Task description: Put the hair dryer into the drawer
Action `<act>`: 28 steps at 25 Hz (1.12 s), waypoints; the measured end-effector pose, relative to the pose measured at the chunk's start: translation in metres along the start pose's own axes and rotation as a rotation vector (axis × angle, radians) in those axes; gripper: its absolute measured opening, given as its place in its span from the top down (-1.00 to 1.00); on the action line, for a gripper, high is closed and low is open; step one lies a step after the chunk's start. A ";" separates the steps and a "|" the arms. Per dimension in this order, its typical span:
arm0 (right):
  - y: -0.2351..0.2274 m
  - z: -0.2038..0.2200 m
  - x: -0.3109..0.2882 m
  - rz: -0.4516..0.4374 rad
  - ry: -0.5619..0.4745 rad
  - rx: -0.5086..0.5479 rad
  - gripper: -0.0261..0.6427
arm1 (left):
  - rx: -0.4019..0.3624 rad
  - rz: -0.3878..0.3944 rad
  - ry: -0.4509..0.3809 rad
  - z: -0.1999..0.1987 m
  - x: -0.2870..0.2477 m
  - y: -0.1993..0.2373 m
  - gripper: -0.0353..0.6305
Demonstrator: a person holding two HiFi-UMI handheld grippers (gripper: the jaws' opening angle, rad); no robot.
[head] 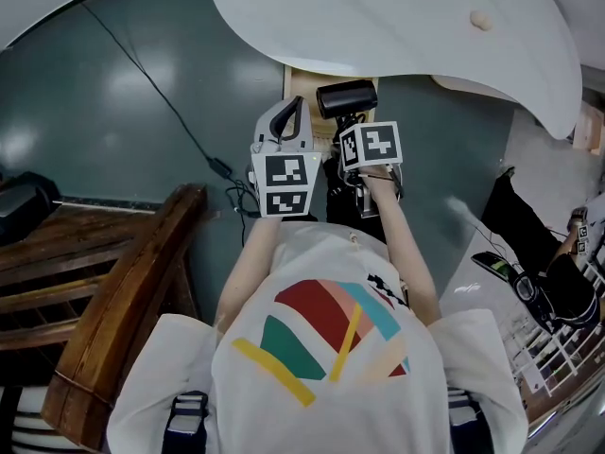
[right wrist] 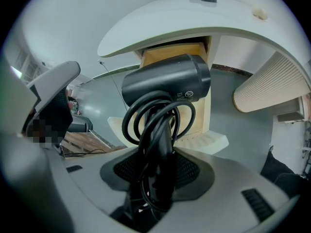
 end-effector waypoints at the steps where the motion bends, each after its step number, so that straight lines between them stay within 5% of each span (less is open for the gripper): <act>1: 0.000 -0.001 -0.001 -0.004 0.017 0.004 0.36 | 0.006 -0.002 0.000 0.000 -0.001 0.001 0.84; 28: 0.002 -0.056 -0.007 0.051 0.061 0.090 0.36 | 0.038 -0.043 -0.051 -0.020 -0.007 0.019 0.84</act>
Point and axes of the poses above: the fingertips, and each gripper's own axes: x backward along the fingers, y to its left, z out of its underside, the point moved 4 cm from there along x, backward along the fingers, and after that the axes turned 3 degrees about -x, right-handed, at the moved point
